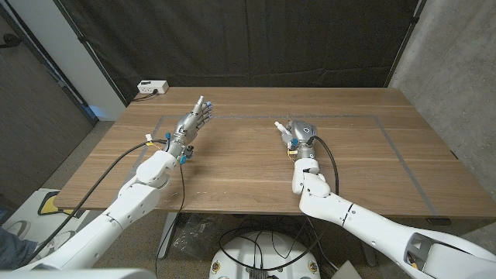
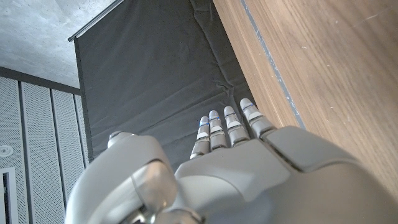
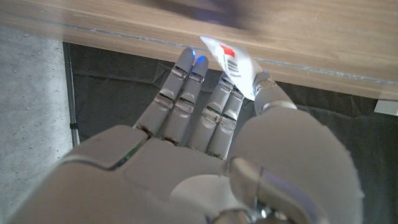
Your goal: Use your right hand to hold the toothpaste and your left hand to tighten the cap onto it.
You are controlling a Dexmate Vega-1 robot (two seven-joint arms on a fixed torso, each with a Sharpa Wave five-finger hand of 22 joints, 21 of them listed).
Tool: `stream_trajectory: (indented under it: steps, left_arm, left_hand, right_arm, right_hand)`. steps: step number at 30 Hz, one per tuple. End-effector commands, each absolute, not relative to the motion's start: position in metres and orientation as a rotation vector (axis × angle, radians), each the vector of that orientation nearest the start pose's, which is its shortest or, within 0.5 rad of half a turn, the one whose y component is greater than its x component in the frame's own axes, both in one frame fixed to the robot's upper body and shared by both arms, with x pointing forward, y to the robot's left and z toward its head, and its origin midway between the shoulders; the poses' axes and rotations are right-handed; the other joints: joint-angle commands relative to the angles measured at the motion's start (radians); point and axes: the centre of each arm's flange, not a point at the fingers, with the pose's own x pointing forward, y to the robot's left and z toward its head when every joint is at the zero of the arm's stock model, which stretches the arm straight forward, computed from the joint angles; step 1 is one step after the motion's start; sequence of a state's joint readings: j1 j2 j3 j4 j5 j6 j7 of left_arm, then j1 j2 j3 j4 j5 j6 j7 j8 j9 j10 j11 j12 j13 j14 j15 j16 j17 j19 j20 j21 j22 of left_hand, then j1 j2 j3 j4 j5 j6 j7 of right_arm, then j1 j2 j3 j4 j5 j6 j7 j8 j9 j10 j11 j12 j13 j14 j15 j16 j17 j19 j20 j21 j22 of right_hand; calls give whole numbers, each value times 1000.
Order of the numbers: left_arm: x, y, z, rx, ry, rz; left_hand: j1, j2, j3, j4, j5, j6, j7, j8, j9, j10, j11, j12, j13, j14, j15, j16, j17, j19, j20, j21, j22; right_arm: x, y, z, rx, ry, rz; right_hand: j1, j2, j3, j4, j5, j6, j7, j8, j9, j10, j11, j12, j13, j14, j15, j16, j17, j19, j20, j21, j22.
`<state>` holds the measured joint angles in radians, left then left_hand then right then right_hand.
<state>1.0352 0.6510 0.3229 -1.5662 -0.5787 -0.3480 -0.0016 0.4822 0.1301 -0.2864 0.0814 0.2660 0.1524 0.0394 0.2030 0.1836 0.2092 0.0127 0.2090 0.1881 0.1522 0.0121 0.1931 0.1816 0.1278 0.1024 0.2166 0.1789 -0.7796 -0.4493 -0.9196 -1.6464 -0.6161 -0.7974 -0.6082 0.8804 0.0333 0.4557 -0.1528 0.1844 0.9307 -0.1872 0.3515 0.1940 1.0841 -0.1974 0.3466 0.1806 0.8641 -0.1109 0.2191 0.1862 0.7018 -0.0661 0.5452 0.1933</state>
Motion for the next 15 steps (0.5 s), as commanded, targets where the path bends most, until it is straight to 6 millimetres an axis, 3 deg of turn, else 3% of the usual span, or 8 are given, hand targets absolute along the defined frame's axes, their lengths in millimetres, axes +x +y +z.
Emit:
stream_trajectory:
  steps: [1, 2, 3, 6, 9, 12, 15]
  left_arm:
    - [573, 273, -12, 169, -732, -337]
    - [570, 271, -9, 183, -741, -340]
    - [567, 270, -6, 199, -751, -345]
    - [560, 269, 2, 238, -783, -345]
    - [558, 267, 6, 256, -805, -346]
    - [559, 264, 8, 270, -814, -360]
    - [562, 259, 8, 262, -811, -374]
  left_hand:
    - [34, 3, 14, -11, -7, 8, -3, -1, 5, 25, 1, 10, 6, 55, -8, 15, 2, 84, 29, 31, 6]
    - [43, 6, 17, -14, -11, 4, -6, -3, 5, 26, 3, 8, 6, 71, -4, 17, 2, 110, 59, 40, 8]
    - [48, 7, 19, -15, -14, 4, -4, -3, 5, 28, -3, 7, 6, 85, -5, 20, 3, 121, 70, 44, 10]
    - [84, 23, 39, -28, -30, -5, -7, -5, 5, 45, -13, 8, 6, 156, -20, 33, 5, 189, 83, 69, 17]
    - [130, 37, 67, -46, -44, -6, -9, -4, 6, 64, -19, 9, 7, 215, -35, 43, 6, 240, 57, 91, 21]
    - [176, 49, 97, -66, -51, -5, -10, -2, 6, 79, -34, 10, 7, 242, -40, 44, 8, 258, 38, 99, 24]
    - [196, 58, 121, -69, -58, -3, -16, -2, 6, 115, -38, 20, 8, 280, -39, 53, 12, 263, 22, 103, 26]
  right_arm:
    - [584, -125, -56, -1149, -596, -528]
    - [585, -125, -55, -1144, -594, -522]
    - [585, -126, -54, -1137, -592, -520]
    - [584, -126, -53, -1131, -601, -523]
    - [583, -126, -51, -1114, -612, -525]
    - [581, -126, -49, -1097, -624, -531]
    - [579, -127, -46, -1075, -646, -534]
  right_hand:
    - [6, 11, 2, 5, -2, 11, 0, 3, 4, 16, 2, -5, 1, 14, -74, 0, 2, 13, -57, 8, 4]
    - [5, 11, 2, 5, -2, 12, 0, 3, 4, 16, 0, -6, 1, 13, -72, -1, 2, 13, -57, 8, 5]
    - [6, 11, 3, 5, -3, 12, 1, 3, 4, 16, -1, -7, 1, 13, -72, -2, 2, 13, -57, 8, 5]
    - [5, 11, 3, 5, -3, 13, 2, 3, 4, 17, 7, -8, 1, 14, -71, -3, 2, 13, -56, 10, 5]
    - [5, 11, 3, 5, -4, 14, 2, 2, 4, 18, 7, -10, 1, 15, -69, -4, 2, 13, -56, 10, 5]
    - [6, 12, 5, 5, -4, 16, 2, 3, 4, 23, 6, -10, 1, 16, -70, -5, 2, 12, -55, 11, 5]
    - [7, 13, 6, 4, -4, 18, 4, 2, 4, 25, 3, -10, 1, 18, -70, -6, 2, 12, -55, 12, 5]
